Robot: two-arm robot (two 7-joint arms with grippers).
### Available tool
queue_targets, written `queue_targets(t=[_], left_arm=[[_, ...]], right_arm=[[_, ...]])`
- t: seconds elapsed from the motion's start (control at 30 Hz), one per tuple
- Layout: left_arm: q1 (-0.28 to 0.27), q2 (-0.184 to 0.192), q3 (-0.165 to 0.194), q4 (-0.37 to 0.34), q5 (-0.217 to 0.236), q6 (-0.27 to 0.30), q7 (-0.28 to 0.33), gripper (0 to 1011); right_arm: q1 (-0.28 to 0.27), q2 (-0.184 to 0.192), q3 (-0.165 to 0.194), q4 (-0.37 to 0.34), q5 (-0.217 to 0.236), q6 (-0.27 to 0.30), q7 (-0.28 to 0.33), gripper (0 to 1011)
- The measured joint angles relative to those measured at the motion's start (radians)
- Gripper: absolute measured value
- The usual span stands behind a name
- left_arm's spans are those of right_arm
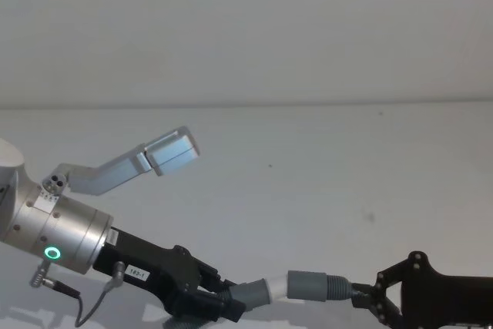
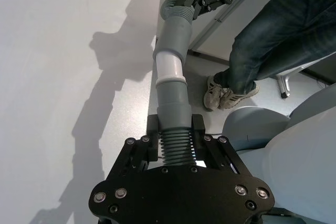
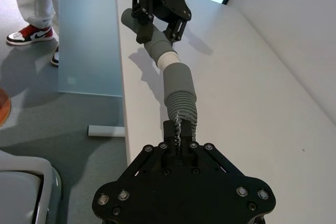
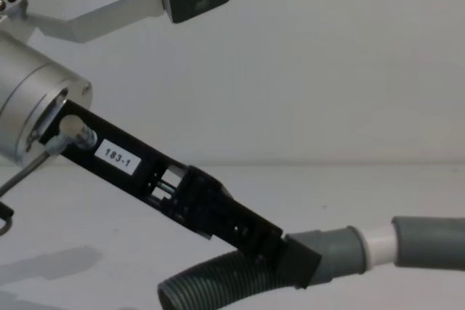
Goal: Use both hands to pick up one end of the pipe from the table, align the ends, and insert them.
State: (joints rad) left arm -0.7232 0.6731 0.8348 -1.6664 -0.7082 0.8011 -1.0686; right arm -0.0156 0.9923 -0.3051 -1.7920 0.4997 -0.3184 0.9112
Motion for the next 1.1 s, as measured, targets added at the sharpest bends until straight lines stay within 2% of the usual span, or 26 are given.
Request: queue_targets(t=[0.47,1.1], left_arm=[[-0.002,0.013,0.008,-0.019,-0.013,0.008,0.006,334],[-0.002,0.019,0.011,-0.026,-0.019,0.012,0.01,334]], right_arm=[[0.015,0.016,-0.014,0.004,0.006,-0.028,0.035,41],[0.02,0.026,-0.021,0.005,0.009,-0.039,0.051,41]])
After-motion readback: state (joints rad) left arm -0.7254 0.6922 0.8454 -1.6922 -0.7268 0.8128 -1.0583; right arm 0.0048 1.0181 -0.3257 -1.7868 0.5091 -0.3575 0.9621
